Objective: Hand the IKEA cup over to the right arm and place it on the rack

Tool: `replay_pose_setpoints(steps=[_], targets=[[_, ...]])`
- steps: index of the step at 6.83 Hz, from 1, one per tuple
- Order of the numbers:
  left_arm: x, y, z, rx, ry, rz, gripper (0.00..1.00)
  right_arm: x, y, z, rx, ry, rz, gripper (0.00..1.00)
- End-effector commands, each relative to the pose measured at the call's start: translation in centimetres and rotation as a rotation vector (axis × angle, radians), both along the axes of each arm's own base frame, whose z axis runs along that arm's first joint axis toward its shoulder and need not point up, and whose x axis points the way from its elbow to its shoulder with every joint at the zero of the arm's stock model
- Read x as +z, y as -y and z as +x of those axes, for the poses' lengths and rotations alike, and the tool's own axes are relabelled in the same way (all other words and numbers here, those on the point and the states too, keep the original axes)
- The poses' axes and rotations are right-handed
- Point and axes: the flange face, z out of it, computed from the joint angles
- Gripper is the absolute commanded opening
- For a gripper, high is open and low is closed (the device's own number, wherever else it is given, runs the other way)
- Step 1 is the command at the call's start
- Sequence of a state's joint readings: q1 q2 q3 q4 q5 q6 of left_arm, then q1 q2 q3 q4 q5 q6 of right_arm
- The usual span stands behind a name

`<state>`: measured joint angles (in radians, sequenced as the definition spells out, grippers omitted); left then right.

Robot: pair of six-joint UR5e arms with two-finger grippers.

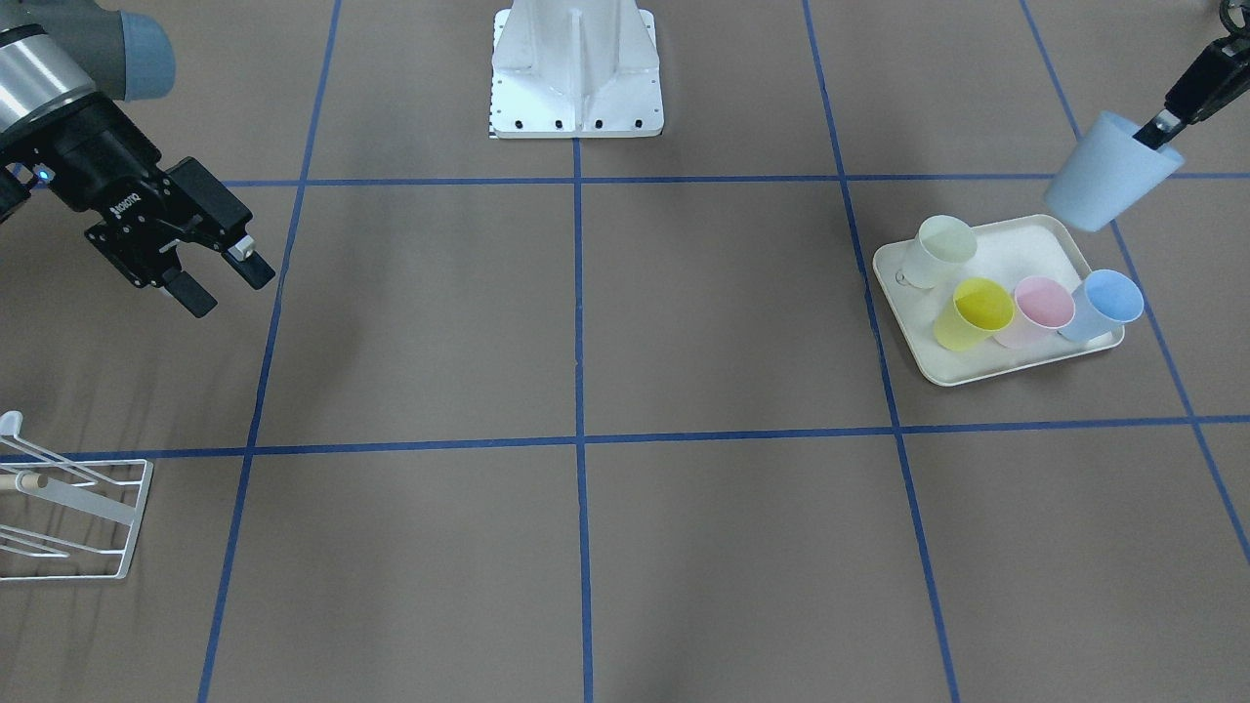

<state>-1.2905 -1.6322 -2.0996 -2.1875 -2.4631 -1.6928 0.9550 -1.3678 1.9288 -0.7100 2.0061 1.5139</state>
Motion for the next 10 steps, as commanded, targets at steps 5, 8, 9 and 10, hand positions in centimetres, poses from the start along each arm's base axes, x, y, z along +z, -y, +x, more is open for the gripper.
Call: replay_pose_setpoints(steps=[5,8,9,10], targets=[[-9.6,-3.4,24.4,-0.311,-0.553,-0.124,0.00,-4.0,-0.3,-2.9,-0.027,0.277,-0.078,1.00],[-4.6,-4.6,29.7,-0.373,-0.794,-0.101,0.00,-6.2,-1.6,-10.5,-0.033,0.419,-0.075,1.00],[-3.9,-4.4,30.1,-0.379,-0.798,-0.102,0.00,-7.9,-2.5,-12.7,-0.032,0.463,-0.090,1.00],[-4.7,-3.9,30.6,-0.399,-0.850,-0.144,0.00,-9.8,-3.4,-14.7,-0.022,0.515,-0.101,1.00]])
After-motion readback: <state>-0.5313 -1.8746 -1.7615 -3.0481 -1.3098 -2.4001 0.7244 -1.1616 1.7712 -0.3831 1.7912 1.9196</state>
